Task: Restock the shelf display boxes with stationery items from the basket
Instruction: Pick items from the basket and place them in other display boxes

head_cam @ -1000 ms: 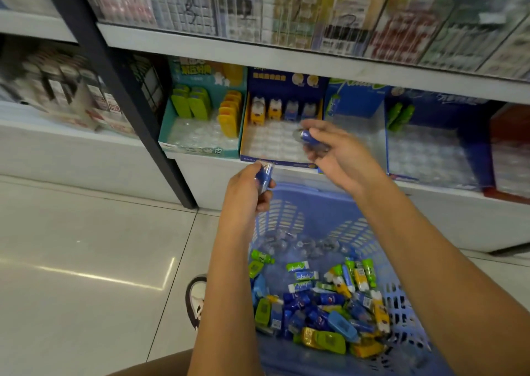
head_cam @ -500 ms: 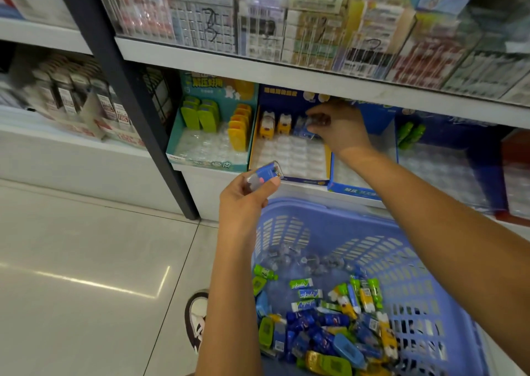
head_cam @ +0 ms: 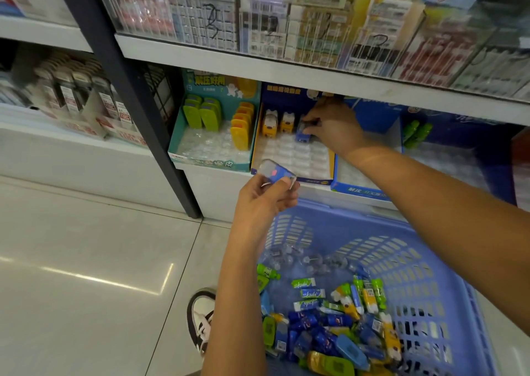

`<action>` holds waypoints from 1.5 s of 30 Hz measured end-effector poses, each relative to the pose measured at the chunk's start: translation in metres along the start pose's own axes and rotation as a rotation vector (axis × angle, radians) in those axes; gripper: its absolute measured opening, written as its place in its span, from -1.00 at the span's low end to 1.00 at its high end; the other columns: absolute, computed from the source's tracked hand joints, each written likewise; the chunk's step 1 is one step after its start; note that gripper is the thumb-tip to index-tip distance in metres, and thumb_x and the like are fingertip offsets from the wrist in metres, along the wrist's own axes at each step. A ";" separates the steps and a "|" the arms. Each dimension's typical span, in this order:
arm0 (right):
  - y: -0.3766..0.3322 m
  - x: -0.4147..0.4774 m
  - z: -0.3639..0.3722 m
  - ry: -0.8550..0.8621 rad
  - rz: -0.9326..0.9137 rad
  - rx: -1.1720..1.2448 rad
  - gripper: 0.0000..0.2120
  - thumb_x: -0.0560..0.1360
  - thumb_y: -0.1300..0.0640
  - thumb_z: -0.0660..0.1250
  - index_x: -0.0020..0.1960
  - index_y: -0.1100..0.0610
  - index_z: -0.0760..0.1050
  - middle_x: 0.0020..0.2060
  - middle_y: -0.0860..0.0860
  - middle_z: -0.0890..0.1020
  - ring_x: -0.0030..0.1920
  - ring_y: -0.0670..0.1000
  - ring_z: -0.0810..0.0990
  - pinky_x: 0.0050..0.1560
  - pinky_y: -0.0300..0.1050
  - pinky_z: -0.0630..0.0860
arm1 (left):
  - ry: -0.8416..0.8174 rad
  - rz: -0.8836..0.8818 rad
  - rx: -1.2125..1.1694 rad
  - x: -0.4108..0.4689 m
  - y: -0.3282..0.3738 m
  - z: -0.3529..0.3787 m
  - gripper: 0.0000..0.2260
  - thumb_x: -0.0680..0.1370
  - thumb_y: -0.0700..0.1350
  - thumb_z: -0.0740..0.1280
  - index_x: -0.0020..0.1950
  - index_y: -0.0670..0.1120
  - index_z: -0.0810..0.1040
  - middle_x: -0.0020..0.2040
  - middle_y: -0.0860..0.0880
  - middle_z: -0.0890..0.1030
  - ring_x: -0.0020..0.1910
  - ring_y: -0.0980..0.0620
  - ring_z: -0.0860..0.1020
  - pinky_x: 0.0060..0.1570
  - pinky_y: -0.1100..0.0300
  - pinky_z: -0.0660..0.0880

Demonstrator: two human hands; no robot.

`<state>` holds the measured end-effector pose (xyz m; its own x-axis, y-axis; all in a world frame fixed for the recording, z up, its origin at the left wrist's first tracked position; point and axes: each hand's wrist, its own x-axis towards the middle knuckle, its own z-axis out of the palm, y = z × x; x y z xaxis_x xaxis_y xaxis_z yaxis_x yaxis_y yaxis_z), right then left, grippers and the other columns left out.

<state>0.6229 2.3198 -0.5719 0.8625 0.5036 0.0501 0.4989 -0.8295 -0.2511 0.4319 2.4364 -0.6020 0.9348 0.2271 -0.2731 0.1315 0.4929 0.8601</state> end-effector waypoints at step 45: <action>0.011 -0.010 -0.021 -0.109 0.115 -0.046 -0.69 0.52 0.22 0.32 0.24 0.30 0.50 0.22 0.22 0.52 0.21 0.19 0.49 0.23 -0.04 0.40 | -0.171 0.342 1.417 0.036 -0.031 0.024 -0.48 0.60 -0.08 0.25 0.52 -0.18 0.18 0.52 -0.09 0.22 0.52 -0.05 0.10 0.48 0.14 0.07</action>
<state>0.6215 2.3008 -0.5550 0.9011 0.4258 -0.0823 0.4028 -0.8921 -0.2049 0.4695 2.4092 -0.6283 0.9999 0.0105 -0.0068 0.0125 -0.8051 0.5930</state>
